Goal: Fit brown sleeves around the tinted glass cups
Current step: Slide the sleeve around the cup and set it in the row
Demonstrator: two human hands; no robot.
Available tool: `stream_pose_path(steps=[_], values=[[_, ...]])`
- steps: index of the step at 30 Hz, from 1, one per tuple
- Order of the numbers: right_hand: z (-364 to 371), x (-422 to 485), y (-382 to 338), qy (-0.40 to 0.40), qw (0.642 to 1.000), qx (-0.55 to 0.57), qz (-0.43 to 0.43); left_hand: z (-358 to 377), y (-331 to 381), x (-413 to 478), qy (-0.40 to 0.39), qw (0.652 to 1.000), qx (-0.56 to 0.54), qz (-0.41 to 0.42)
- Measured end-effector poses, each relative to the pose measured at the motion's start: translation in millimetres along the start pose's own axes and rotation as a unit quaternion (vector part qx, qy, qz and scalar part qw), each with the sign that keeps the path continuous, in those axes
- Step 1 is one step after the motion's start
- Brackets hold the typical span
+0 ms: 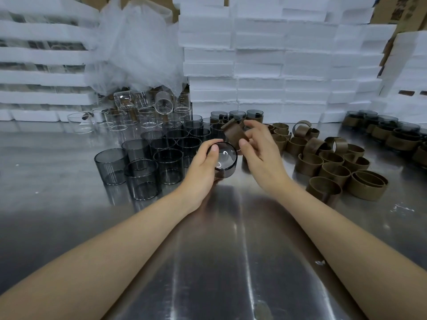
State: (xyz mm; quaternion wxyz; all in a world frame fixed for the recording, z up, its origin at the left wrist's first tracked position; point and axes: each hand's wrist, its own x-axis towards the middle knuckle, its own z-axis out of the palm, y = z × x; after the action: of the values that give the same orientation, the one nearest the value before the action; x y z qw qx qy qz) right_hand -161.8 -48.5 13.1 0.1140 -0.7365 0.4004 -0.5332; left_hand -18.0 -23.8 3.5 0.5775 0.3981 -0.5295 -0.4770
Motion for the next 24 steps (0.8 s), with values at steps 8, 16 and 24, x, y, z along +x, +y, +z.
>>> stream_pose_path(steps=[8, 16, 24], values=[[1, 0, -7, 0.005, 0.988, 0.125, 0.095, -2, -1, 3, -0.013, 0.999, 0.031, -0.004], [6, -4, -11, 0.032, 0.997, 0.064, 0.029, 0, 3, -1, -0.011, 0.999, -0.030, -0.019], [3, -6, -14, 0.040, 0.999, 0.015, -0.011, -1, -1, 0, -0.077, 0.996, 0.047, -0.023]])
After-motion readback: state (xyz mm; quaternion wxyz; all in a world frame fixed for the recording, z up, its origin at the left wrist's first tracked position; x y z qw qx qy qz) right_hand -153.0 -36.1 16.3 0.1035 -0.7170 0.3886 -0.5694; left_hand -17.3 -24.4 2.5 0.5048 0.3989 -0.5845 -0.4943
